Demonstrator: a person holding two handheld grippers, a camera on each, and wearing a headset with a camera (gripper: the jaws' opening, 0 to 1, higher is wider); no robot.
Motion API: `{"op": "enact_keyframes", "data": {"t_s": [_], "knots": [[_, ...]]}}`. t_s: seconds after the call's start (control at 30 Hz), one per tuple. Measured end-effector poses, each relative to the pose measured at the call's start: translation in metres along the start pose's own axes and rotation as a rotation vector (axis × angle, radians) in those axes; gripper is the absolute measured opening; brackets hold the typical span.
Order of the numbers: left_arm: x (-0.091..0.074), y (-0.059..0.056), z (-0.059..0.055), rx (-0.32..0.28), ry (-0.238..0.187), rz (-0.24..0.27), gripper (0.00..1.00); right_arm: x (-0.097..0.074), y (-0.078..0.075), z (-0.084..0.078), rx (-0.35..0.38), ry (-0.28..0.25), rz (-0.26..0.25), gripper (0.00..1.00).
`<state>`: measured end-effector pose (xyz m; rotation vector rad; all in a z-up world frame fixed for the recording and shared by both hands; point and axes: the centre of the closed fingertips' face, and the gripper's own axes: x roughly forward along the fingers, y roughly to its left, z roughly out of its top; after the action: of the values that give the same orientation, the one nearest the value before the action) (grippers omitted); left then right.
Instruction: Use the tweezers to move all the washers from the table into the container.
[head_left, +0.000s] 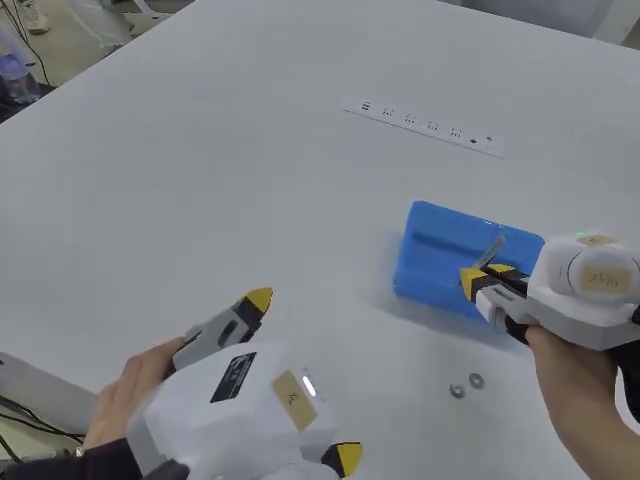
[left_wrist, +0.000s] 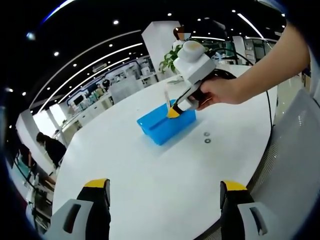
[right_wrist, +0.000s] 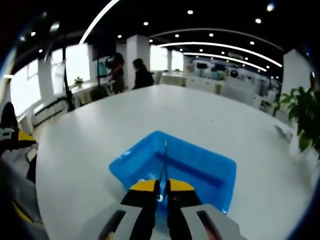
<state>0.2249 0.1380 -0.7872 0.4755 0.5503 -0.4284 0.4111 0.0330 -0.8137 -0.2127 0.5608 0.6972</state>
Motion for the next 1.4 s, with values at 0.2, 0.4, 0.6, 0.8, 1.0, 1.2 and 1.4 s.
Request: {"op": "enact_keyframes", "data": {"t_s": [0.2,0.4,0.6,0.8,1.0,1.2,1.4], "knots": [[0.0,0.0,-0.001,0.003,0.004,0.001,0.93,-0.005,0.002,-0.001,0.05,0.017,0.017,0.04],[0.0,-0.001,-0.001,0.008,0.003,-0.002,0.93,-0.019,0.003,-0.001,0.009,0.013,0.008,0.03],[0.0,-0.002,-0.001,0.012,0.005,-0.002,0.93,-0.025,0.001,0.005,-0.002,-0.002,0.006,0.02],[0.0,-0.001,-0.002,0.014,0.008,0.001,0.92,-0.034,0.002,0.01,0.026,-0.009,0.015,0.02],[0.0,-0.001,-0.002,0.018,0.013,0.0,0.92,-0.055,0.009,0.019,0.026,-0.027,0.041,0.01],[0.0,-0.001,-0.003,0.021,0.015,0.001,0.92,-0.078,0.028,0.014,0.012,0.019,0.113,0.01],[0.0,0.0,-0.003,0.013,0.014,0.007,0.92,-0.1,0.044,-0.016,0.023,0.115,0.152,0.01]]}}
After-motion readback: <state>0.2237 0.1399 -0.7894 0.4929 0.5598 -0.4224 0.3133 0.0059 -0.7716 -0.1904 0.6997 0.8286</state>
